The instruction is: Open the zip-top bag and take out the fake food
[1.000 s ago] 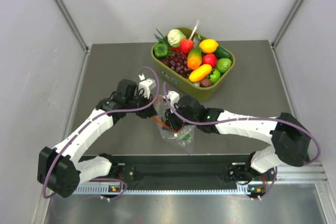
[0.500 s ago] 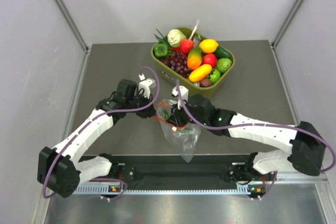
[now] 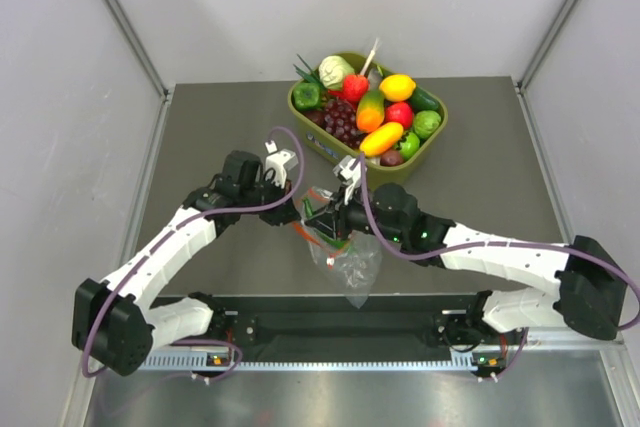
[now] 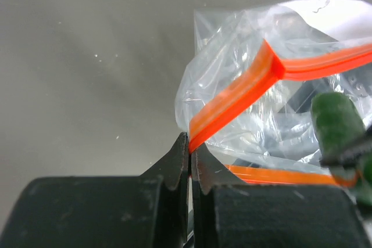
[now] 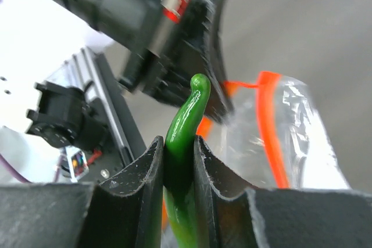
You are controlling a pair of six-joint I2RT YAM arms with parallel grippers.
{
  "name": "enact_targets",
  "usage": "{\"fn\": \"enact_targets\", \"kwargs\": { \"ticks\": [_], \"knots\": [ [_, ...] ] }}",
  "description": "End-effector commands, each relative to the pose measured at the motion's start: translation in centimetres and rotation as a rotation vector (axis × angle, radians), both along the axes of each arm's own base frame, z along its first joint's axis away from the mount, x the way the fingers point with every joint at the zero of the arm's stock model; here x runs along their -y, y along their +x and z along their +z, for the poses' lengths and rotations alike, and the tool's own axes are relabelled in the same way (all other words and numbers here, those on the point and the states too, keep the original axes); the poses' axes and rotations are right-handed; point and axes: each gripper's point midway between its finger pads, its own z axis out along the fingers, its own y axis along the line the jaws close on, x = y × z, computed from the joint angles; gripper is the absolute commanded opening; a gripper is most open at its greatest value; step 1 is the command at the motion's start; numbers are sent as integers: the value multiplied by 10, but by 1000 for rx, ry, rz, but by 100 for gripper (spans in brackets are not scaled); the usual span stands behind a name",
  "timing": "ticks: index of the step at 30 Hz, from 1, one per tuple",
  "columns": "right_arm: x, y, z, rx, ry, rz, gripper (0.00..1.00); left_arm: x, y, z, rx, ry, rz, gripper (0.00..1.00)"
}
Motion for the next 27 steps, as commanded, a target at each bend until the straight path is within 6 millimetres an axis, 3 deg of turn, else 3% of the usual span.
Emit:
{"fn": "enact_targets", "kwargs": {
  "ticks": [1, 5, 6, 8, 9, 11, 12, 23, 27],
  "knots": [
    [-23, -3, 58, 74, 179, 64, 0, -1, 11, 8, 51, 0, 3, 0],
    [-18, 11, 80, 114, 241, -15, 0, -1, 12, 10, 59, -1, 5, 0],
    [-15, 15, 93, 135, 289, -50, 0, -1, 12, 9, 57, 1, 6, 0],
    [-11, 19, 97, 131, 326, -84, 0, -1, 13, 9, 57, 2, 9, 0],
    [-7, 20, 111, 146, 379, -101, 0, -1, 12, 9, 56, 2, 9, 0],
    [2, 27, 113, 127, 431, -154, 0, -1, 12, 8, 55, 3, 9, 0],
    [9, 29, 126, 137, 491, -176, 0, -1, 12, 8, 54, 2, 8, 0],
    [40, 48, 145, 148, 641, -318, 0, 0, 10, 10, 54, -7, 1, 0],
    [71, 58, 173, 219, 680, -378, 0, 0, 11, 9, 49, -4, 2, 0]
  ]
}}
